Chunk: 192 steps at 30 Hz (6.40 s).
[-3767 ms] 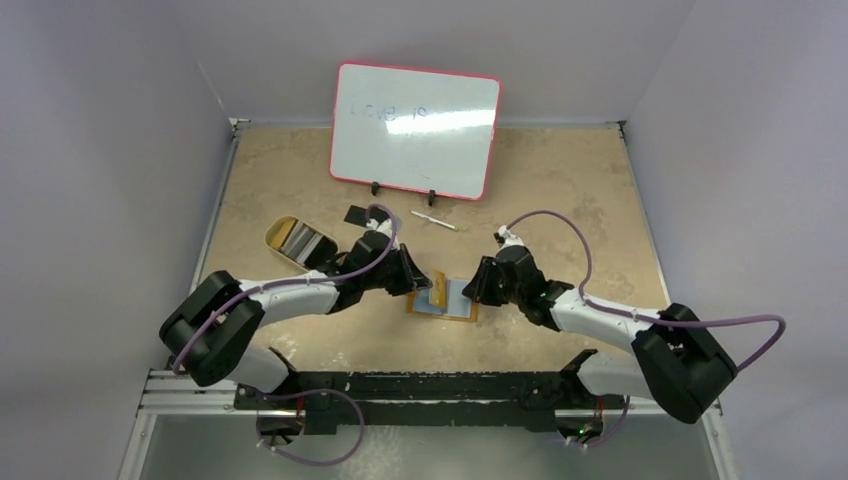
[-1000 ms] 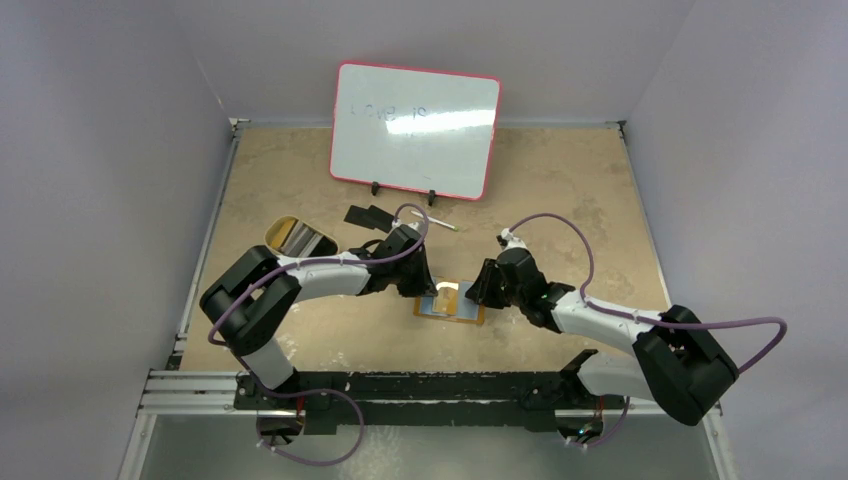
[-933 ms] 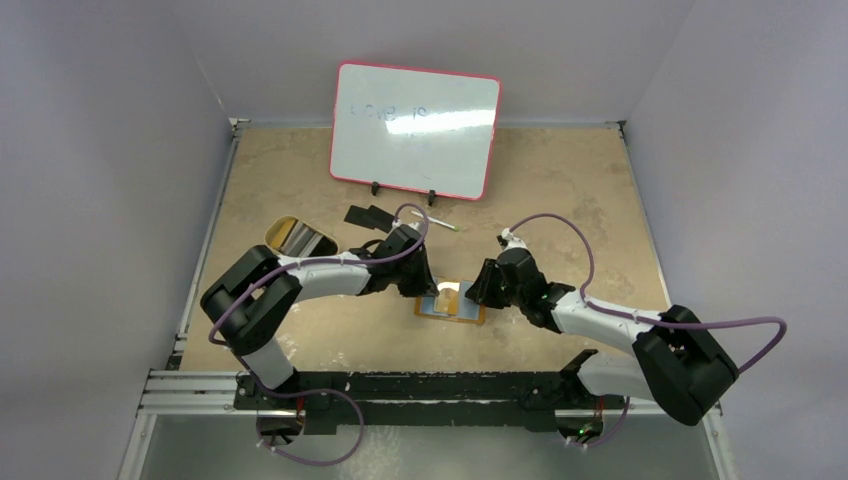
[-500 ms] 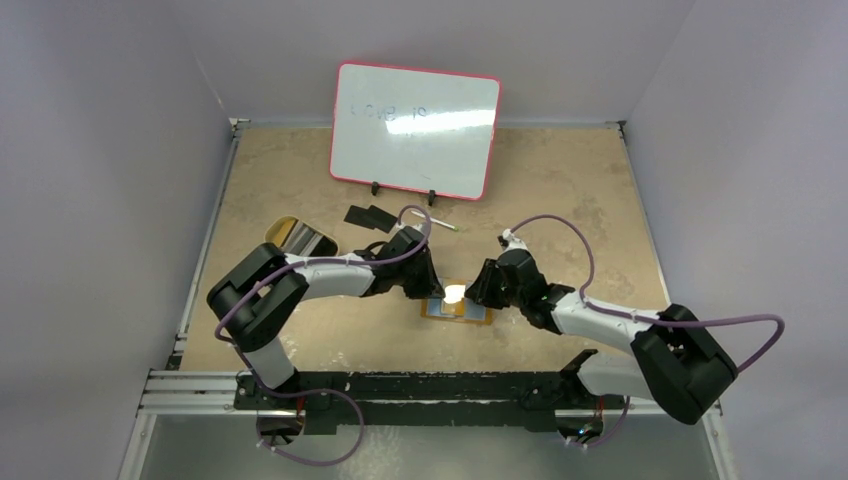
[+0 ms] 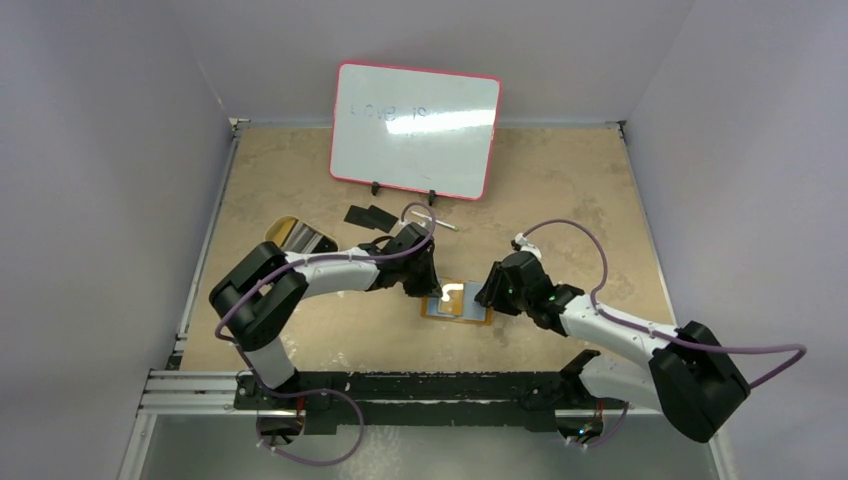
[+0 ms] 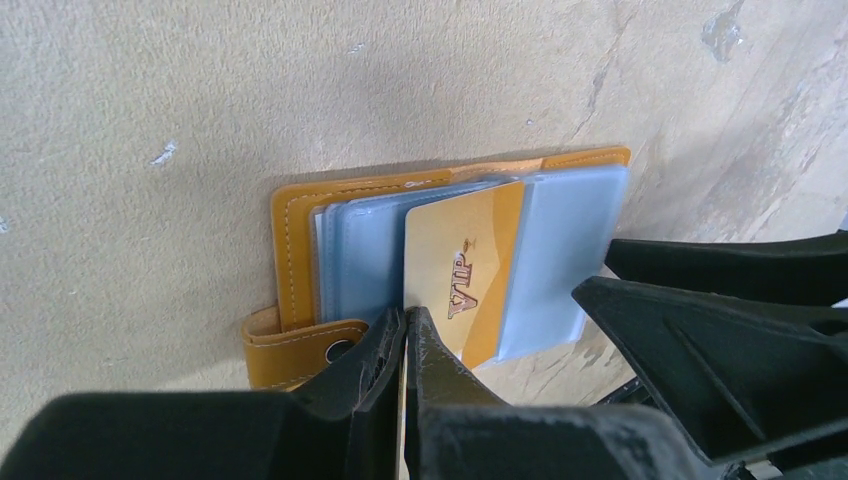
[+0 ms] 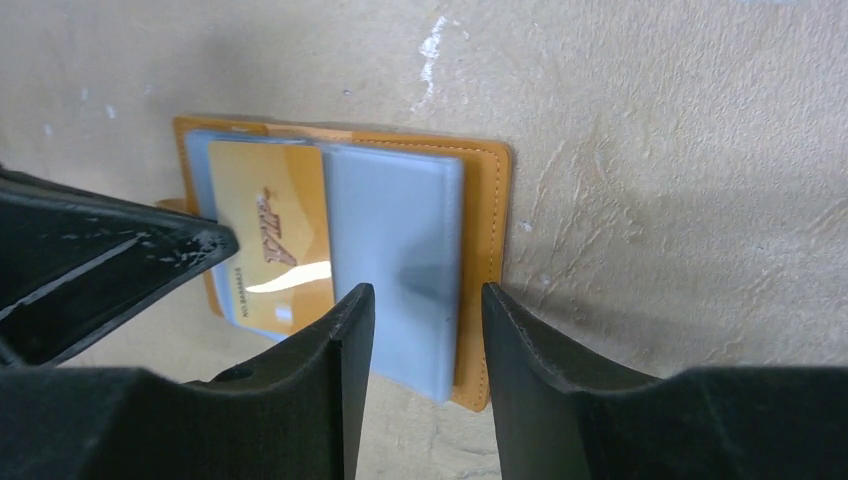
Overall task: Put the credit cards into the card holder
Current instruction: Insert the credit card into the card holder, then pick up the credit card from the storage box.
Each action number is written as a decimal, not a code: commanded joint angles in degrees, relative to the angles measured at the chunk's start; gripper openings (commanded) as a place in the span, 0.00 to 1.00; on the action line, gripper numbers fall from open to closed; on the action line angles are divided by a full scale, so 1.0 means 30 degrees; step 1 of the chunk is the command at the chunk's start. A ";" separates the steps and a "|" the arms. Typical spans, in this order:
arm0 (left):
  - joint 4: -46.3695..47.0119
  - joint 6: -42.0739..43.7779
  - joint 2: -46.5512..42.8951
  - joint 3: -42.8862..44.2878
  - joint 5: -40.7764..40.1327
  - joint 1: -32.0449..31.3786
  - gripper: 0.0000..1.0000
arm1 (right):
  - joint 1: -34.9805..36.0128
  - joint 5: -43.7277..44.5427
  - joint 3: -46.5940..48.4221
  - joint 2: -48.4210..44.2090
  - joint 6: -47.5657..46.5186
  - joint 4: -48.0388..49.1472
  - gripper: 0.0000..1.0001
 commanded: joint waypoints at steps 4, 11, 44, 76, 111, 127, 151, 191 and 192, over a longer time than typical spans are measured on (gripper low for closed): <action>-0.1086 0.1085 0.0587 0.1057 0.0015 -0.0203 0.00 | -0.0055 0.0012 0.0154 0.1669 0.0595 0.0325 0.45; -0.0679 0.0963 0.1295 0.1796 0.0972 -0.0486 0.00 | -0.0056 -0.0485 -0.0305 0.1807 0.0665 0.1224 0.43; 0.1749 0.0061 0.1493 0.2496 0.0624 -0.0732 0.22 | -0.0085 -0.0927 -0.0594 0.1705 0.0685 0.2422 0.40; -0.5746 0.6200 -0.3435 0.4047 -0.5881 0.1130 0.43 | -0.0079 0.0312 0.1554 -0.1752 -0.1180 -0.1003 0.43; -0.9989 1.7349 -0.1948 0.5692 -0.8405 1.4648 0.53 | -0.0085 -0.0076 0.2173 -0.3190 -0.2070 -0.1468 0.42; -1.0314 1.7663 0.0302 0.6355 -0.6279 1.5249 0.53 | -0.0071 0.0437 0.2268 -0.3304 -0.2059 -0.1648 0.42; -1.2094 1.7608 0.0130 0.7082 -0.4837 1.5218 0.34 | -0.0054 0.0452 0.1812 -0.2708 -0.2063 -0.0612 0.42; -1.3714 1.5463 -0.5098 0.8302 -0.9436 1.3594 0.00 | -0.0070 -0.0723 0.2343 -0.3433 -0.1661 -0.0318 0.41; -1.3494 1.5469 -0.5502 0.8211 -0.9062 1.3594 0.00 | -0.0055 -0.1028 0.2283 -0.3575 -0.1545 -0.0056 0.41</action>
